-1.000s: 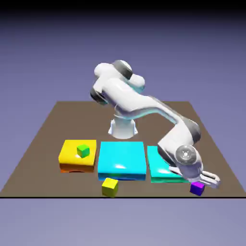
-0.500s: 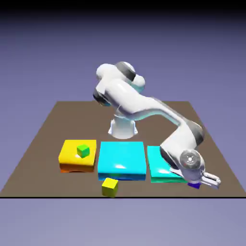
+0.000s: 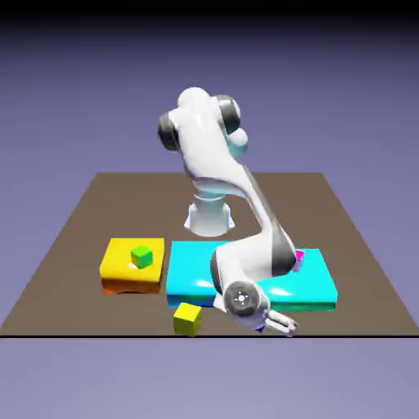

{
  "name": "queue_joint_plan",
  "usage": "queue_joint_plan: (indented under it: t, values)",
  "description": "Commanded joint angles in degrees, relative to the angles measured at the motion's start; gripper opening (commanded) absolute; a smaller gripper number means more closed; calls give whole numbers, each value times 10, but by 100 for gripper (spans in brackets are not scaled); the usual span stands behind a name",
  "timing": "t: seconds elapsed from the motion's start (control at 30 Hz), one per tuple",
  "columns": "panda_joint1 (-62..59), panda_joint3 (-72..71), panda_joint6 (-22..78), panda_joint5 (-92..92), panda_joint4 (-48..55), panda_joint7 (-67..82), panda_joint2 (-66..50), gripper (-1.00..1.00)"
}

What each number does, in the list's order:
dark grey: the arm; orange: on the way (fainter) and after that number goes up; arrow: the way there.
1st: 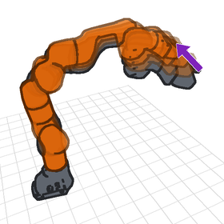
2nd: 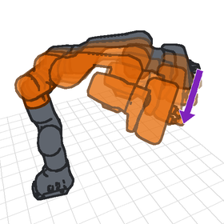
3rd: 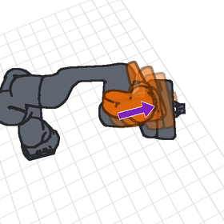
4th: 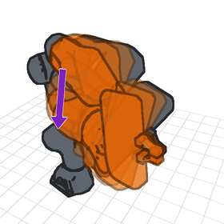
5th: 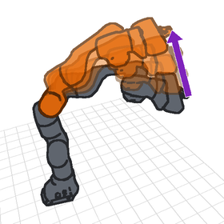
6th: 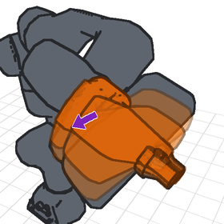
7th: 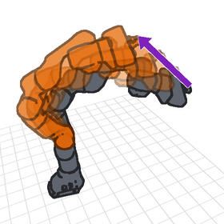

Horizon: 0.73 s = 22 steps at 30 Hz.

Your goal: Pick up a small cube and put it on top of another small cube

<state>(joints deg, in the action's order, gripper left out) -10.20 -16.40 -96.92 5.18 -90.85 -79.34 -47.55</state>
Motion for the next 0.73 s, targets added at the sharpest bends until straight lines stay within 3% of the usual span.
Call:
queue_joint_plan:
  t: [0.0,0.37,0.57,0.6,0.7]
  values:
    - [5,21,7,11,-1,17,9,-100]
    - [50,244,72,141,-8,196,99,-100]
    - [51,242,-22,157,-88,209,81,-100]
    - [51,242,-22,157,-88,209,81,100]
    - [44,246,24,150,-47,201,87,100]
